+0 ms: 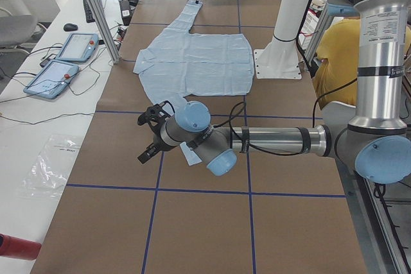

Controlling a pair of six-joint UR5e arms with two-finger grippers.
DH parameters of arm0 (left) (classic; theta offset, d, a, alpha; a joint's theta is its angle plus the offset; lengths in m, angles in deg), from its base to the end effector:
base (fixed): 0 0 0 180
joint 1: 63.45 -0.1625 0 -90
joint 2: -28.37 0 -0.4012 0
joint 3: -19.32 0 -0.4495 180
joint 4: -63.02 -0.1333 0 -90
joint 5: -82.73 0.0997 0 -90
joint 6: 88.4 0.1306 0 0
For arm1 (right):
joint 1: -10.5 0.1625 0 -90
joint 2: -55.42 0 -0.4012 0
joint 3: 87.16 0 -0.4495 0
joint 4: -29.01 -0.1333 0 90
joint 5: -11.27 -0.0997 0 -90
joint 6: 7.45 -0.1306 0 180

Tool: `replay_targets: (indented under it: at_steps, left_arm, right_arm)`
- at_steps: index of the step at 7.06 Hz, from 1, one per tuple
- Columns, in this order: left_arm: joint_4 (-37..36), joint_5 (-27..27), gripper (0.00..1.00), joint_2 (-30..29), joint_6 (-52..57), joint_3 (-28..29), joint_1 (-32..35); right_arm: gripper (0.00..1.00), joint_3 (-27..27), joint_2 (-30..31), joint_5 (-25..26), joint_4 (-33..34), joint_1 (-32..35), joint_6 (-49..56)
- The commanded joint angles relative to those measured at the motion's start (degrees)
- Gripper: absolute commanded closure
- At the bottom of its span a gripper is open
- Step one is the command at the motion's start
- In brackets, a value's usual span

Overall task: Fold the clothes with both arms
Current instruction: 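Move the right gripper to the cuff of the sleeve nearest it, then grasp the sleeve cuff with the right gripper and lift it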

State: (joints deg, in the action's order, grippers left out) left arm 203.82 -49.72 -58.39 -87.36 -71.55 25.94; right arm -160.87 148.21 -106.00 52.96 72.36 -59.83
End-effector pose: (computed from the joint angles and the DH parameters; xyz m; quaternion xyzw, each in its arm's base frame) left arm -0.0391 -0.5651 0.5710 0.3836 0.3287 0.1607 0.8479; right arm -0.1985 -0.5268 0.7165 0.1558 -0.4153 0.0953 0.8912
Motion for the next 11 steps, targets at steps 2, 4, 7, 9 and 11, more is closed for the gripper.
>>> replay_targets:
  at_steps: [2,4,7,9,11]
  left_arm:
    - [4.74,-0.09,0.0,-0.26,-0.68,2.9,0.0]
    - [4.04,-5.77,0.0,-0.96,-6.36,2.8,0.0]
    - [4.83,-7.39,0.0,-0.09,-7.98,2.89,0.09]
    - [4.92,-7.03,0.0,-0.17,-7.98,3.07,0.09]
    - [5.0,-6.94,0.0,-0.09,-7.98,2.98,0.09]
  right_arm:
    - [1.0,-3.79,0.02,-0.68,0.23,0.11,0.08]
    - [1.0,-7.49,-2.68,-0.68,1.8,3.42,0.08]
    - [1.0,-24.5,-17.66,4.03,31.86,1.89,-0.79]
    - [1.0,-25.08,-29.64,19.43,33.98,-12.73,-18.03]
    - [1.0,-22.47,-36.58,34.94,36.68,-23.93,-23.35]
